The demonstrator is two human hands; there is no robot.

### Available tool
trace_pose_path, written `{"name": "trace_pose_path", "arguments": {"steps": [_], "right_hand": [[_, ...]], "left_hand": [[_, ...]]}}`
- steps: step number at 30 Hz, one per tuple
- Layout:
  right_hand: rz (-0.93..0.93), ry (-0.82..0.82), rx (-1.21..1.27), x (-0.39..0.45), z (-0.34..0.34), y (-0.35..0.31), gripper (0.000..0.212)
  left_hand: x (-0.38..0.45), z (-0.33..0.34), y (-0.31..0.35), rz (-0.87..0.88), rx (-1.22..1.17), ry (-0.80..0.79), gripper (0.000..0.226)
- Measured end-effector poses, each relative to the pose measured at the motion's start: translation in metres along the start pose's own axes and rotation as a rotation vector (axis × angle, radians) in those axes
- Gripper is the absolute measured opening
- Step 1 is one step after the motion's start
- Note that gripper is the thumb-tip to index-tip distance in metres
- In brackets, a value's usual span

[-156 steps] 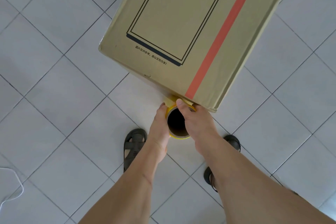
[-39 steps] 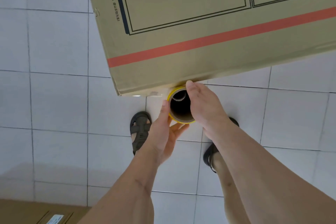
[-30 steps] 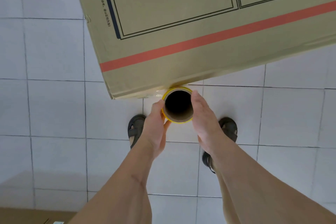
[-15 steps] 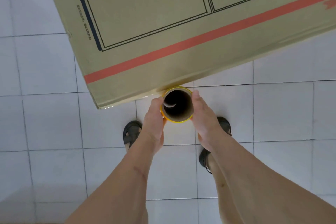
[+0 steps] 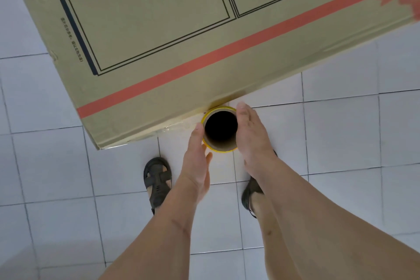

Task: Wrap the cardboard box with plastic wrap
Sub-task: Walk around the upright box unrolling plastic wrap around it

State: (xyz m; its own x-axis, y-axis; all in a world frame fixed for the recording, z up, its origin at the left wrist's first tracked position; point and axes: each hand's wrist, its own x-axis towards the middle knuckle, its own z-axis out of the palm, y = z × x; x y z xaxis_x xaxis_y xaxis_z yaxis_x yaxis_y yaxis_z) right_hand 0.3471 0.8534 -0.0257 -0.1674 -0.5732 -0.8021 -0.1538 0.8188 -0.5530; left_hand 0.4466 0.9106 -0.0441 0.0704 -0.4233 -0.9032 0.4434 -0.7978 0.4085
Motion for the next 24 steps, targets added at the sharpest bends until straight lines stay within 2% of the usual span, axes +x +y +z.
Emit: {"name": "trace_pose_path", "arguments": {"steps": [2, 5, 10, 14, 17, 19, 22, 24], "right_hand": [[0.058, -0.049, 0.019, -0.001, -0.003, 0.004, 0.051], [0.067, -0.033, -0.009, 0.002, -0.009, -0.001, 0.052], [0.019, 0.036, -0.065, 0.009, -0.03, -0.021, 0.037], [0.08, -0.012, -0.079, 0.018, -0.044, -0.019, 0.044], [0.161, -0.085, -0.024, 0.017, -0.045, -0.012, 0.055], [0.165, -0.081, -0.005, 0.018, -0.046, -0.012, 0.054], [0.092, -0.071, -0.036, 0.026, -0.053, -0.024, 0.037], [0.017, -0.068, -0.09, 0.031, -0.062, -0.035, 0.04]], "left_hand": [[0.003, 0.004, 0.007, 0.028, -0.005, 0.011, 0.048], [0.002, 0.01, 0.012, 0.023, 0.064, 0.011, 0.051], [0.005, 0.021, 0.012, -0.068, 0.193, -0.079, 0.056], [0.006, 0.036, 0.011, -0.013, 0.209, -0.023, 0.081], [0.011, 0.044, 0.015, 0.035, 0.143, 0.046, 0.073], [0.013, 0.049, 0.017, 0.027, 0.14, 0.032, 0.069], [0.012, 0.06, 0.014, 0.022, 0.096, -0.019, 0.051], [0.01, 0.072, 0.008, 0.003, 0.049, -0.043, 0.052]]}}
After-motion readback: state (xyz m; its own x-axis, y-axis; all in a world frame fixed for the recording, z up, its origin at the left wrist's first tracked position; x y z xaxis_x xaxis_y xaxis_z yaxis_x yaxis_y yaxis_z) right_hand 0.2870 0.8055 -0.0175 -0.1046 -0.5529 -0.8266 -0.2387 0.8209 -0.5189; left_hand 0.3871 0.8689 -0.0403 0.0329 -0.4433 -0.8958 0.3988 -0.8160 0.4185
